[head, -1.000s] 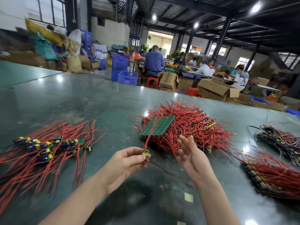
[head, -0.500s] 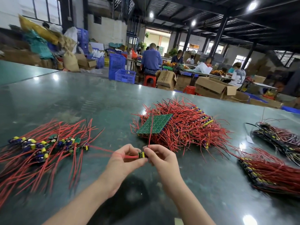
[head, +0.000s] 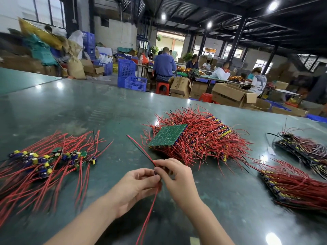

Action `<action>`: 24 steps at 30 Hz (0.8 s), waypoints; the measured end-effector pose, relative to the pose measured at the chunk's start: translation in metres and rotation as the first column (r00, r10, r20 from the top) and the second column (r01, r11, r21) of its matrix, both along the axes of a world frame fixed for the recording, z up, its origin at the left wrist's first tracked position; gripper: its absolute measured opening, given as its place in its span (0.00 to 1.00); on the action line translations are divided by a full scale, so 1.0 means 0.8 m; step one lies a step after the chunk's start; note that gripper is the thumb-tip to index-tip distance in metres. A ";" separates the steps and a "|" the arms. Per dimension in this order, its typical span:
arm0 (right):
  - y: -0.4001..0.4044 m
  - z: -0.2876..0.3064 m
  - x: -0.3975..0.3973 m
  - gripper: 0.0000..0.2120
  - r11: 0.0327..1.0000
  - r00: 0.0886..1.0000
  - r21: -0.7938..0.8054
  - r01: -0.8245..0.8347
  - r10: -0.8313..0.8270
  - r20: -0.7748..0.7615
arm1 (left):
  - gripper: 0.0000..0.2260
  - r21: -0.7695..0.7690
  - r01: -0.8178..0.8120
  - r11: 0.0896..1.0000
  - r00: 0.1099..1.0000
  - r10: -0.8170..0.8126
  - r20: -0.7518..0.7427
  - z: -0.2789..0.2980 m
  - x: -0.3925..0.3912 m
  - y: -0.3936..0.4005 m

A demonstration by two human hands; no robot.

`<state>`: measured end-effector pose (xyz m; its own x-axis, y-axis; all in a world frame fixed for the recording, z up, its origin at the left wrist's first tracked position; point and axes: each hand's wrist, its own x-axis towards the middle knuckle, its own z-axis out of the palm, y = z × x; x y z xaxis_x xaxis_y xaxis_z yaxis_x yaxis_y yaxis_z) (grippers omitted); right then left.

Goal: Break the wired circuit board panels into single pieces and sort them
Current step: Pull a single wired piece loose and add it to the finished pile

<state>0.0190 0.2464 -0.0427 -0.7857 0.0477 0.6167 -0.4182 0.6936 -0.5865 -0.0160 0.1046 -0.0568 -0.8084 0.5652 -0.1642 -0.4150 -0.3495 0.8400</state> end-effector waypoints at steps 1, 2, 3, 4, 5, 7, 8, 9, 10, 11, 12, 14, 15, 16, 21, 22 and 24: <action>0.000 -0.001 0.000 0.06 0.999 1.000 0.047 0.016 -0.016 -0.016 | 0.15 -0.001 0.006 1.000 1.000 -0.006 0.010 -0.001 0.000 0.000; 0.000 -0.002 0.001 0.06 0.996 0.999 0.083 0.034 -0.031 -0.029 | 0.14 0.000 0.010 1.000 1.000 -0.010 0.023 -0.001 -0.001 0.000; -0.001 -0.002 0.001 0.06 0.994 0.998 0.099 0.051 -0.048 -0.037 | 0.13 0.003 0.014 1.000 0.999 -0.014 0.034 -0.002 -0.001 0.000; -0.002 -0.004 0.001 0.06 0.995 0.998 0.082 0.062 -0.059 -0.032 | 0.13 0.006 0.019 1.000 0.999 -0.019 0.044 -0.003 -0.002 -0.001; -0.003 -0.004 0.001 0.05 0.997 0.998 0.021 0.069 -0.068 -0.006 | 0.12 0.008 0.024 1.000 0.998 -0.024 0.053 -0.003 -0.002 -0.001; -0.006 -0.003 0.001 0.06 0.980 0.993 -0.179 0.083 -0.065 0.103 | 0.09 0.008 0.032 0.999 0.997 -0.032 0.074 -0.001 -0.002 -0.002; -0.008 -0.001 0.000 0.07 0.959 0.986 -0.267 0.090 -0.048 0.159 | 0.08 0.008 0.039 0.999 0.996 -0.039 0.082 0.000 -0.002 -0.002; -0.008 0.001 0.000 0.09 0.936 0.978 -0.341 0.089 -0.018 0.206 | 0.07 0.009 0.051 0.999 0.995 -0.051 0.085 0.001 -0.001 -0.003; -0.009 0.002 0.000 0.10 0.906 0.970 -0.416 0.078 0.028 0.241 | 0.08 0.016 0.067 0.998 0.994 -0.068 0.087 0.003 -0.001 -0.003; -0.008 0.004 0.000 0.11 0.866 0.961 -0.495 0.067 0.078 0.266 | 0.08 0.027 0.086 0.996 0.992 -0.088 0.090 0.004 -0.001 -0.004; -0.008 0.005 0.001 0.11 0.819 0.951 -0.571 0.062 0.125 0.282 | 0.08 0.039 0.105 0.994 0.990 -0.108 0.094 0.004 -0.002 -0.005; -0.006 0.008 0.003 0.10 0.741 0.930 -0.668 0.067 0.197 0.311 | 0.08 0.045 0.145 0.988 0.985 -0.149 0.090 0.006 -0.004 -0.009; -0.005 0.009 0.003 0.10 0.730 0.919 -0.680 0.067 0.221 0.327 | 0.08 0.031 0.159 0.987 0.984 -0.161 0.080 0.008 -0.004 -0.010; -0.005 0.010 0.003 0.09 0.734 0.911 -0.676 0.064 0.234 0.340 | 0.08 0.002 0.161 0.987 0.985 -0.161 0.063 0.008 -0.004 -0.011; -0.009 0.007 0.003 0.09 0.767 0.905 -0.640 0.045 0.240 0.351 | 0.08 -0.135 0.077 0.988 0.996 -0.081 -0.027 0.005 -0.002 -0.009; -0.011 0.005 0.003 0.09 0.757 0.905 -0.652 0.049 0.242 0.349 | 0.09 -0.133 0.080 0.988 0.996 -0.084 -0.023 0.005 -0.003 -0.009; -0.016 0.002 0.002 0.09 0.714 0.909 -0.697 0.067 0.244 0.337 | 0.09 -0.116 0.106 0.988 0.994 -0.109 -0.023 0.006 -0.002 -0.010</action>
